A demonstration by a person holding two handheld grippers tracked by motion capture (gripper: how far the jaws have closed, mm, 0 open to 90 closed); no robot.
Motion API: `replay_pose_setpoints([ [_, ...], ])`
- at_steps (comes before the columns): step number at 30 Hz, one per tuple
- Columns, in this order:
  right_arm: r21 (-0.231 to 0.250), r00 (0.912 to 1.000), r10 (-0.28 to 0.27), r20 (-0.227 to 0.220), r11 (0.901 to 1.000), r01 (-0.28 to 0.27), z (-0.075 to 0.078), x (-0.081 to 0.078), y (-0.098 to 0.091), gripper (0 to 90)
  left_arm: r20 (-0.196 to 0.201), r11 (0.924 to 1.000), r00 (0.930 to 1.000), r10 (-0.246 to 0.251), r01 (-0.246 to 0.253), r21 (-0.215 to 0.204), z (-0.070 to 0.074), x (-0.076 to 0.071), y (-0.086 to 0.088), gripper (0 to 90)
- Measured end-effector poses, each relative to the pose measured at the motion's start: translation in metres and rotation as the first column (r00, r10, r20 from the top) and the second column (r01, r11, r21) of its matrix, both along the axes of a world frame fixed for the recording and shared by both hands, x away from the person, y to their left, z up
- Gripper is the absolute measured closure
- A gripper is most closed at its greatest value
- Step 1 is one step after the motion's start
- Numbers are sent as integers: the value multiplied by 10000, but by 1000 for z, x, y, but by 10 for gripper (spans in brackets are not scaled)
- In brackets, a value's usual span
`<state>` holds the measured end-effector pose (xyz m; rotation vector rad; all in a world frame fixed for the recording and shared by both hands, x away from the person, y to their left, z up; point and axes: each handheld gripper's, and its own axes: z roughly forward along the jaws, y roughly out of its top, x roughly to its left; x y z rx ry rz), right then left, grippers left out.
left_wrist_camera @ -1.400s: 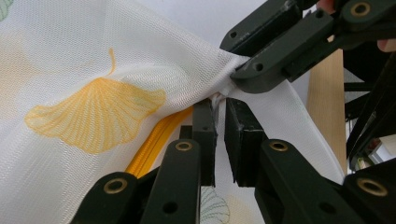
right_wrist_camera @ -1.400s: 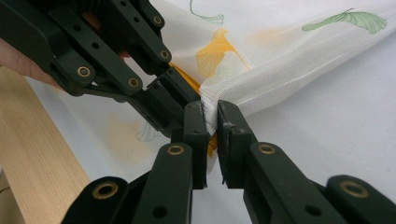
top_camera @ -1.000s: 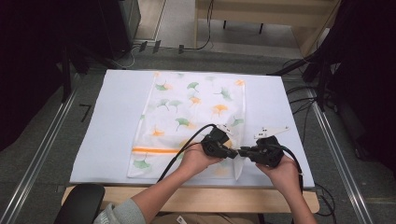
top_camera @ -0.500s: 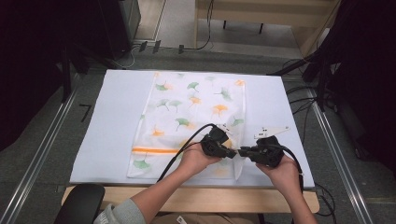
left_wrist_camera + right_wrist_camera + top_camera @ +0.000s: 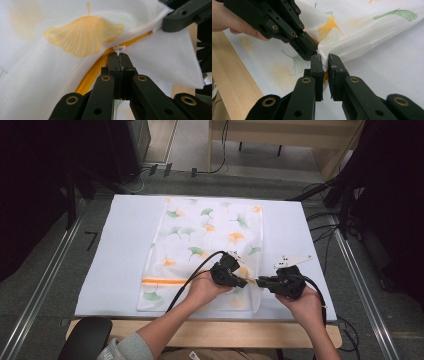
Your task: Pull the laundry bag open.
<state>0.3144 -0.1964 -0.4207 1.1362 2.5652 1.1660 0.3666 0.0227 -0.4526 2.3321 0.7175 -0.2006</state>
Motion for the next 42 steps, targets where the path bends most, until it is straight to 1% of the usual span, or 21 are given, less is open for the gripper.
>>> replay_pose_setpoints([
  [2, 35, 10000, -5, 54, 10000, 5, 0, 0, -2, 843, 8, 9999, 10000, 8, -8, 117, -1, 1, 3, 900],
  [4, 53, 10000, -31, 33, 10000, 31, 1, 0, -3, 843, -22, 9998, 9999, 125, -124, 185, -2, 2, 6, 900],
  [5, 48, 10000, -36, 35, 10000, 35, 0, 0, -3, 843, -69, 9999, 9999, 107, -106, 116, -3, 3, 7, 900],
  [7, 17, 10000, 13, 66, 10000, -13, 0, 0, -2, 842, -116, 9998, 9998, 147, -146, 126, -3, 2, 7, 900],
  [14, -30, 10000, 20, 26, 10000, -20, -1, 1, -2, 842, -69, 9997, 9999, 137, -135, 227, -4, 2, 6, 900],
  [22, -9, 10000, 9, 20, 10000, -9, -1, 0, -2, 841, -162, 9998, 9997, 178, -176, 135, -3, 2, 6, 900],
  [24, 4, 10000, -5, 43, 10000, 5, 0, 0, -3, 841, -222, 9999, 9996, 149, -148, 40, -3, 2, 7, 900],
  [26, 2, 10000, -64, 34, 10000, 64, 0, 0, -4, 841, -431, 9997, 9989, 187, -193, -130, 0, 1, 8, 900],
  [30, 57, 9998, -170, 50, 9998, 170, 0, 1, -8, 840, -242, 10000, 9997, 63, -63, -22, 3, -1, 8, 900],
  [31, 67, 9998, -185, 31, 9998, 185, -1, 1, -8, 840, -302, 9999, 9995, 101, -103, -63, 2, -1, 9, 900],
  [36, -15, 9999, -93, 65, 10000, 93, -1, 1, -5, 840, -183, 9998, 9998, 128, -125, 151, 1, 0, 8, 900],
  [38, -35, 10000, -64, 26, 10000, 64, -1, 1, -4, 840, -166, 9999, 9998, 75, -72, 140, 1, 0, 9, 900],
  [41, -12, 9999, -30, 129, 10000, 30, 0, 0, -5, 841, -72, 9996, 9999, 89, -87, 269, 2, 1, 14, 900],
  [42, -2, 9999, -70, 159, 10000, 70, 0, 0, -6, 841, -105, 9994, 9999, 116, -113, 320, 3, 2, 15, 900],
])
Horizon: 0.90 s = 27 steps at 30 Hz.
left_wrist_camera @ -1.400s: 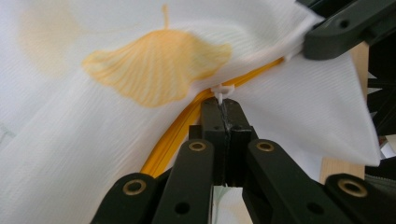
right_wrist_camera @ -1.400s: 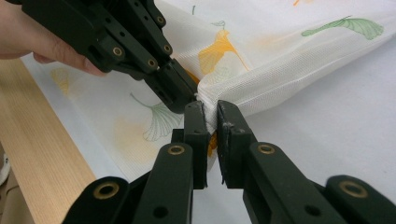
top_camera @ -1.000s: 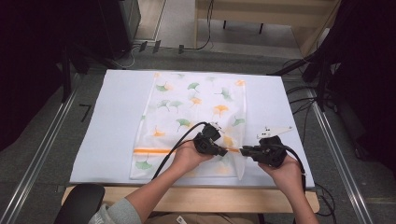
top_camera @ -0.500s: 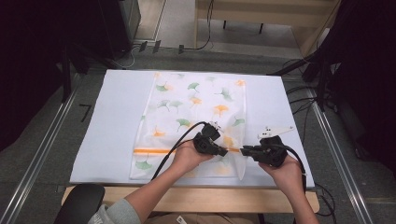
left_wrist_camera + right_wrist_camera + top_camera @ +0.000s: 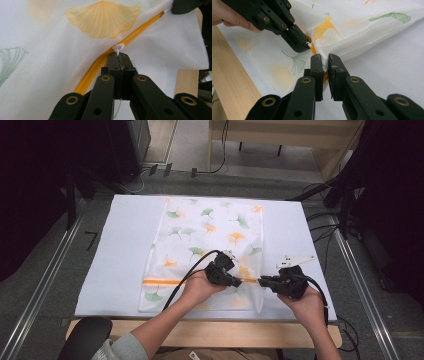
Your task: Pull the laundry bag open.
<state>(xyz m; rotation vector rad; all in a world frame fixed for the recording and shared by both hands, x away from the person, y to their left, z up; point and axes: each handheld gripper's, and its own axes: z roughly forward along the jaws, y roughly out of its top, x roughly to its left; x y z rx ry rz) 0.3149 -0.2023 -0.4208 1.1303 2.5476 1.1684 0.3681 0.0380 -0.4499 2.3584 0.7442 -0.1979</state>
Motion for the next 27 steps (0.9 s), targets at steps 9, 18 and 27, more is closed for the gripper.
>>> replay_pose_setpoints([
  [9, 13, 9999, -101, -51, 9999, 101, 0, 0, -2, 840, 87, 9989, 9996, 260, -263, 385, -2, 5, 22, 900],
  [18, -19, 9999, -126, -100, 9999, 126, -1, 2, -3, 840, -35, 9984, 9989, 475, -474, 294, -5, 5, 38, 900],
  [27, 1, 9998, -174, -109, 9998, 174, -1, 1, -4, 839, 17, 9987, 9990, 453, -453, 228, -4, 4, 39, 900],
])
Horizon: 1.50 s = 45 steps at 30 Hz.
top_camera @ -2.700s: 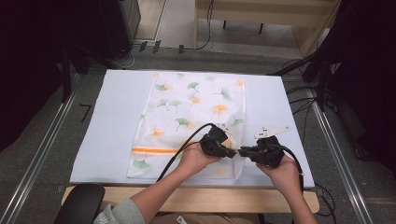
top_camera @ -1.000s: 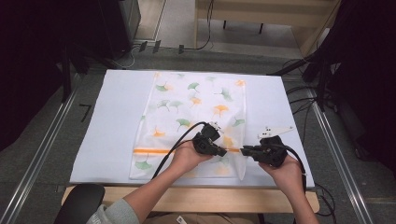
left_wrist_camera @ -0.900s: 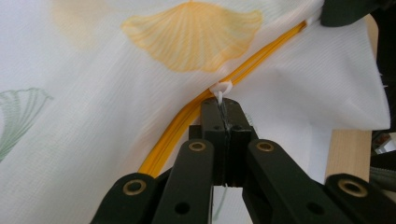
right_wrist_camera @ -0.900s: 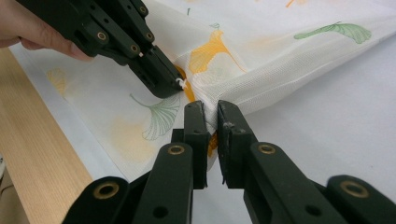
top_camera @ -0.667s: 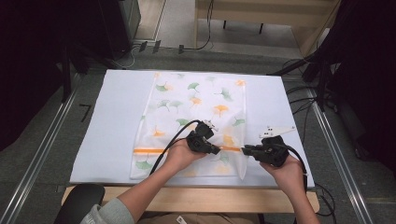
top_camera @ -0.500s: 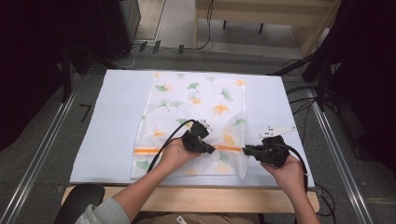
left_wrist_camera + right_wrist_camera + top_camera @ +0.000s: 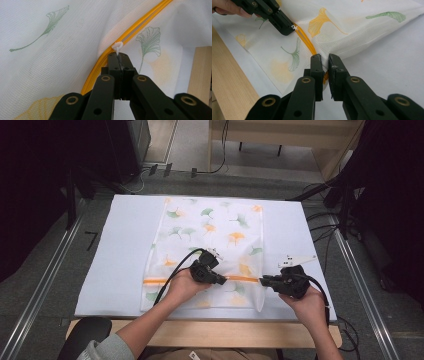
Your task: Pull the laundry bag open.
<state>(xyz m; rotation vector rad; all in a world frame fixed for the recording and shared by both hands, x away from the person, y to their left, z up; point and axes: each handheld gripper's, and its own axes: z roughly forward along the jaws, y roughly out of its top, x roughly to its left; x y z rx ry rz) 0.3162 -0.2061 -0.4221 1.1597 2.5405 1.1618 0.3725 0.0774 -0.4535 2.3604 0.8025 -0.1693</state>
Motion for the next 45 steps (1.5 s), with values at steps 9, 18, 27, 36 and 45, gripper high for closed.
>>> replay_pose_setpoints([
  [9, 38, 10000, 20, 18, 10000, -20, 0, 0, 1, 839, -20, 10000, 10000, -18, 18, -10, 0, -1, 1, 900],
  [18, 39, 10000, -29, -23, 10000, 29, 0, 0, 0, 837, -11, 10000, 10000, -35, 35, -29, 0, -2, 1, 900],
  [27, 48, 10000, 14, -4, 10000, -14, 0, 0, 1, 836, 33, 10000, 10000, -1, 1, 72, -1, -1, 1, 900],
  [36, 60, 10000, -27, 63, 10000, 26, 1, 0, -2, 835, -96, 9997, 9997, 204, -203, 99, 1, -2, 12, 900],
  [45, 63, 10000, -97, 16, 9999, 97, 1, 0, -4, 835, -217, 9987, 9991, 358, -350, 359, 7, -1, 34, 900],
])
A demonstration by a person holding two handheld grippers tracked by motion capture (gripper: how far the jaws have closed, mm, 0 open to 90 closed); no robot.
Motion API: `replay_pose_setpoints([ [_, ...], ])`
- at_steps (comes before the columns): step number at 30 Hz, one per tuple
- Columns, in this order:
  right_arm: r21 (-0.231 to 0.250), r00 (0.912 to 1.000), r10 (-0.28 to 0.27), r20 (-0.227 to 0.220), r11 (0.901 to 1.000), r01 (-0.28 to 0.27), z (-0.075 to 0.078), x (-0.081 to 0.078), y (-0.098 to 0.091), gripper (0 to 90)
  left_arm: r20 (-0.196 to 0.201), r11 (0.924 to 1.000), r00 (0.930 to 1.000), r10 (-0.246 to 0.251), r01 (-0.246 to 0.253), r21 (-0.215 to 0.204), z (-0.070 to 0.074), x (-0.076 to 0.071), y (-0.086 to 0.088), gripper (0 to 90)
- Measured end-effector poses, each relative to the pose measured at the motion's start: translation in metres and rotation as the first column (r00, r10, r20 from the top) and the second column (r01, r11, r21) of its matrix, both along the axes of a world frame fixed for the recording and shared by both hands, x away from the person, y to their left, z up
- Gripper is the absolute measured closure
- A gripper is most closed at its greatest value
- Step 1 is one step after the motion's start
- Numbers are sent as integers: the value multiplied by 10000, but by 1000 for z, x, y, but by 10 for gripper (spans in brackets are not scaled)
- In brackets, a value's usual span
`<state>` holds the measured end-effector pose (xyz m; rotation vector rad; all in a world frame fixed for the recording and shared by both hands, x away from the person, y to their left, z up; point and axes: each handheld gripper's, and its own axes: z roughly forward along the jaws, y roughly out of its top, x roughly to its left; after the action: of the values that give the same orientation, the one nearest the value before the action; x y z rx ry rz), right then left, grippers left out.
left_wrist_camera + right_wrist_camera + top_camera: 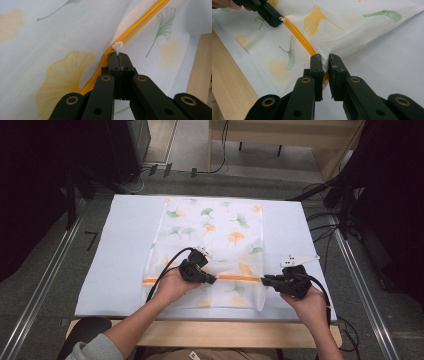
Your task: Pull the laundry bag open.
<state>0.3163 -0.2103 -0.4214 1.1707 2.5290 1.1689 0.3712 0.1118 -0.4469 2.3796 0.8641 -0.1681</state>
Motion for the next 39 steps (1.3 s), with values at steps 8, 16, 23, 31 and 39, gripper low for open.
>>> replay_pose_setpoints([
  [8, -73, 10000, -18, -15, 10000, 18, -1, 1, 0, 837, -89, 9999, 10000, 7, -8, -154, 3, -3, 10, 900],
  [16, -25, 9999, -125, -22, 9999, 125, -1, 1, -2, 837, -24, 9994, 10000, 90, -91, -344, 4, -3, 10, 900],
  [23, -34, 9999, -113, -43, 9999, 113, -1, 1, -2, 836, 8, 9994, 10000, 96, -96, -334, 4, -2, 11, 900],
  [31, -54, 10000, -87, -23, 9999, 87, -2, 1, -1, 836, 2, 9992, 9999, 112, -112, -380, 4, -1, 12, 900],
  [39, -52, 10000, -77, -49, 10000, 77, -2, 2, -1, 836, -58, 9988, 9999, 146, -148, -461, 5, -1, 14, 900],
])
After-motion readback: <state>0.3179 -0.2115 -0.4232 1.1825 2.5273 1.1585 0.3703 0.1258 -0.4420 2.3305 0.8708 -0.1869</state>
